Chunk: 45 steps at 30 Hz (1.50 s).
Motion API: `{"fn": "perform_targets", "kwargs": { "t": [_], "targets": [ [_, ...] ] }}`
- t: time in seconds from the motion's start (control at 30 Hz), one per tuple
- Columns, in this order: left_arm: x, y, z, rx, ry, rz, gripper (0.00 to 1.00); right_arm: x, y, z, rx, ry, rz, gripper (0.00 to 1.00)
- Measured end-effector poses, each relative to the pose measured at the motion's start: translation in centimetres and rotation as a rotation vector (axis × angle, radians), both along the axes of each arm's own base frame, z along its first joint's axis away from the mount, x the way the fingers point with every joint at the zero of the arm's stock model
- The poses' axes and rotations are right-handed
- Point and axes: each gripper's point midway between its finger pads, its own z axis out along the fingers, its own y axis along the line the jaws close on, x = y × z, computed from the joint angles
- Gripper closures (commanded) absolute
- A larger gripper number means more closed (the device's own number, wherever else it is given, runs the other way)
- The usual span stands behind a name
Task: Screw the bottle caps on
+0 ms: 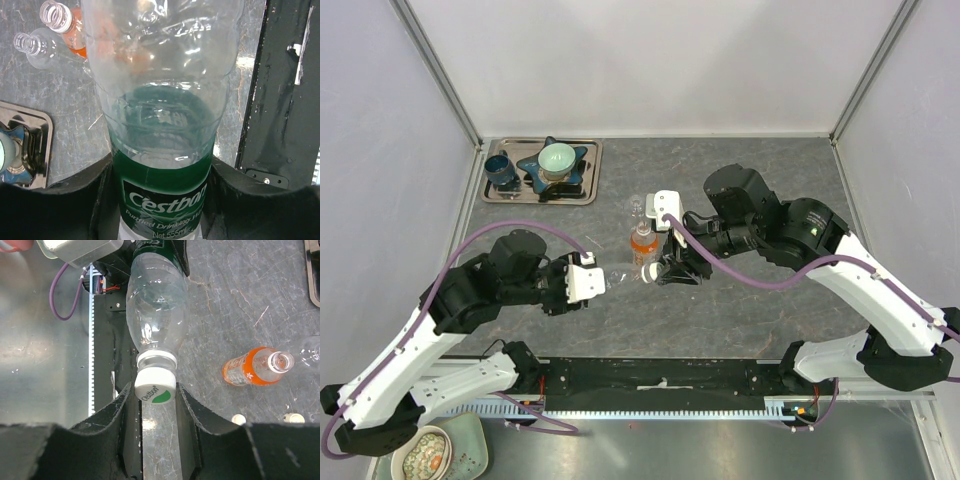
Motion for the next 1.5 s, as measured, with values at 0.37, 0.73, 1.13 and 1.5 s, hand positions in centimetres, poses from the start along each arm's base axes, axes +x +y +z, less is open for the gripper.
{"fn": "perform_targets", "kwargs": {
  "t": [0.37, 0.73, 1.13, 1.5],
  "targets": [
    [-0.2, 0.3, 0.0, 0.007, -0.009, -0.01, 0.61, -0.6, 0.2, 0.0, 0.01, 0.023, 0.033, 0.64],
    [-0.1, 0.9, -0.7, 0.055, -0.02, -0.015, 0.66, -2.1, 0.7, -1.7, -0.02, 0.08, 0.075, 0.64],
    [1.0, 0.8, -1.0, 0.085, -0.031, 0.01, 0.67, -1.6, 0.6, -2.1, 0.0, 0.067, 0.0, 0.66],
    [0.8, -0.4, 0.1, 0.02, -0.055, -0.032, 0.68, -0.5, -0.1, 0.4, 0.04, -0.045, -0.055, 0.67]
  ]
}}
